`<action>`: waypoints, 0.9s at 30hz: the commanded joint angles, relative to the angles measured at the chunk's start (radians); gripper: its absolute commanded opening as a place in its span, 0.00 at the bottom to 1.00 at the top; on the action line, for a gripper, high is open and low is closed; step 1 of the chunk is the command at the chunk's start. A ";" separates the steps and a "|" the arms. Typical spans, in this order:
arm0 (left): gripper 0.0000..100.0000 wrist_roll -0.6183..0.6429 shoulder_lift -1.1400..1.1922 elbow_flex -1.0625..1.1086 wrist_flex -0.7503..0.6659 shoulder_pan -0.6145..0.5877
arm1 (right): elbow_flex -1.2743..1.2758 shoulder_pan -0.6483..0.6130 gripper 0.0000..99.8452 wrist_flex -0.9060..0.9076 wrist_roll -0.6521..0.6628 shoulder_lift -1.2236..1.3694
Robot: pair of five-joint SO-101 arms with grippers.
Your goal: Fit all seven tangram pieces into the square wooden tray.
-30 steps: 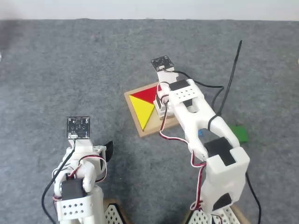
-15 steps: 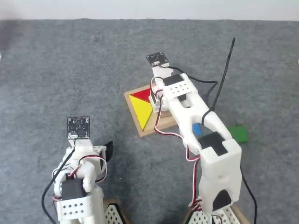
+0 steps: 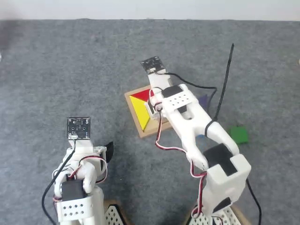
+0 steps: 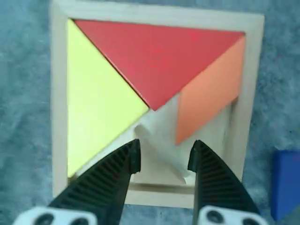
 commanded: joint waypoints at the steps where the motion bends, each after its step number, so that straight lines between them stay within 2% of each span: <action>1: 0.27 0.008 -0.021 -0.022 0.005 0.000 | -0.003 -0.013 0.19 -0.022 0.025 -0.065; 12: 0.27 0.008 -0.021 -0.022 0.005 0.002 | 0.054 -0.073 0.19 -0.024 0.054 -0.064; 19: 0.27 0.008 -0.021 -0.022 0.005 0.000 | 0.035 0.013 0.19 -0.061 0.057 -0.051; 27: 0.27 0.008 -0.021 -0.022 0.005 0.000 | -0.106 0.074 0.19 0.012 0.046 0.036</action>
